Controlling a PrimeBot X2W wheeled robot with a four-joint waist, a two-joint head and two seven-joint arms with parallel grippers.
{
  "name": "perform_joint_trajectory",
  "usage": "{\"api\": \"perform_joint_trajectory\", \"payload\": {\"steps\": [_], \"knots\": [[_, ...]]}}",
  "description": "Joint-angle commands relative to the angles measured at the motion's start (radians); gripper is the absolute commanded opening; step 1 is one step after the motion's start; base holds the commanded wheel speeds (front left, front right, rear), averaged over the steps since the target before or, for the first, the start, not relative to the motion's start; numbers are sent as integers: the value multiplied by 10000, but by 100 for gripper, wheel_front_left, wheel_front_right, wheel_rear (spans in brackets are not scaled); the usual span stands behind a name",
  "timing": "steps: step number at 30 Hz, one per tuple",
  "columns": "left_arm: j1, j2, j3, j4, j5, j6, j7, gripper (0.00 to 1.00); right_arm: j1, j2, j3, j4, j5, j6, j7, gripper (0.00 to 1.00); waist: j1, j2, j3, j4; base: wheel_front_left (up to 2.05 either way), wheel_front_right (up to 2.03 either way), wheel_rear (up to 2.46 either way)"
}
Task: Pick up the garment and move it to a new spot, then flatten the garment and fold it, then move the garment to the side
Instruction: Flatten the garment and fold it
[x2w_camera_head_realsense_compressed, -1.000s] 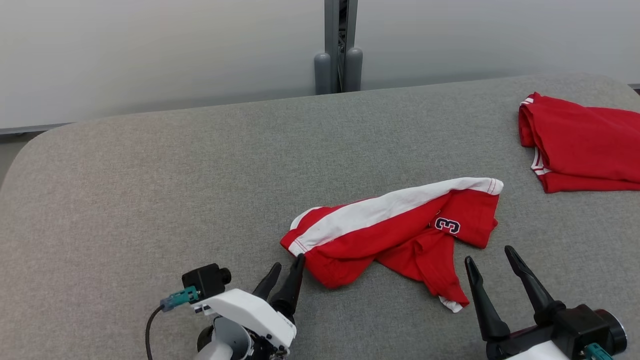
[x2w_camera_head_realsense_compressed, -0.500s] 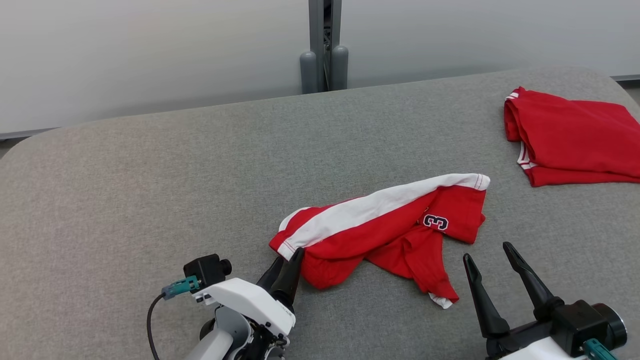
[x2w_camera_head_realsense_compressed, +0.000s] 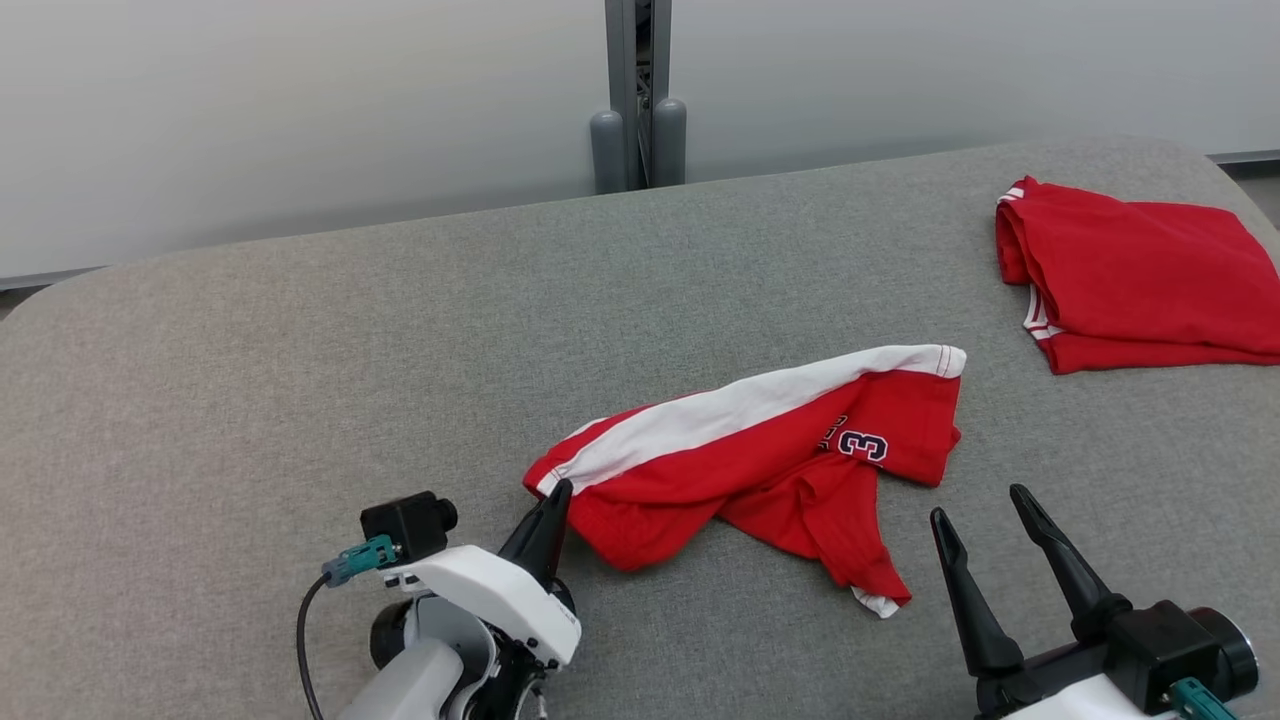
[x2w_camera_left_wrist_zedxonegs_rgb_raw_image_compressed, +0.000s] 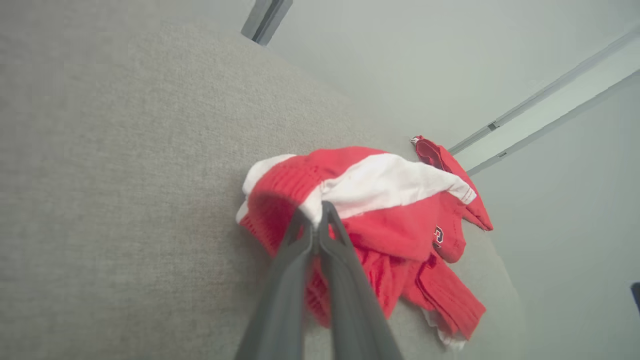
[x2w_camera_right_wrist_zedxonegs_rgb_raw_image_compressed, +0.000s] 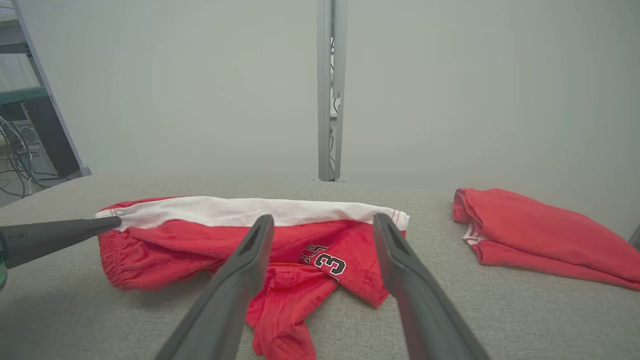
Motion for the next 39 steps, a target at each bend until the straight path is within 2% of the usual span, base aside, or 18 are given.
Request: {"api": "perform_joint_trajectory", "payload": {"steps": [1, 9, 13, 16, 21, 24, 25, 32, 39], "knots": [[-266, 315, -193, -72, 550, -6, -217, 0, 54, -14, 16, 52, 3, -3, -49, 100, 0, 0, -15, 56, 0, 0, 0], [278, 1486, -960, -1526, 2916, 753, -620, 0, -562, -83, -242, 260, 326, -3, -51, 100, 0, 0, -32, 422, 0, 0, 0], [816, 2018, -1163, -2608, 3569, 1001, -634, 0, -986, 7, -576, 516, 1110, -3, -49, 100, 0, 0, -10, 627, 0, 0, 0], [1100, 2329, -1276, -3306, 3759, 1152, -610, 0, -1391, -161, -505, 1264, 1789, -3, -35, 100, 0, 0, 32, 767, 0, 0, 0], [1314, 2544, -1436, -4234, 3912, 1401, -368, 0, -2891, -806, 314, 3645, 2884, -3, 42, 100, 0, 0, 216, 986, 0, 0, 0], [1239, 2620, -1536, -4576, 3987, 1473, -219, 0, -4169, -1179, 931, 4903, 3563, -3, 589, 100, 0, 0, 387, 1108, 0, 0, 0], [1239, 2620, -1536, -4576, 3987, 1473, -219, 0, -4169, -1179, 931, 4903, 3563, -3, 589, 100, 0, 0, 387, 1108, 0, 0, 0], [930, 2647, -1728, -4993, 4247, 1562, 4, 0, -6627, -1768, 2271, 6889, 4921, -3, 2494, 100, 0, 0, 795, 1378, 0, 0, 0], [754, 2654, -1897, -5303, 4471, 1689, 104, 0, -8320, -1932, 3334, 8557, 5709, -3, 3975, 100, 0, 0, 1178, 1615, 0, 0, 0]]}}
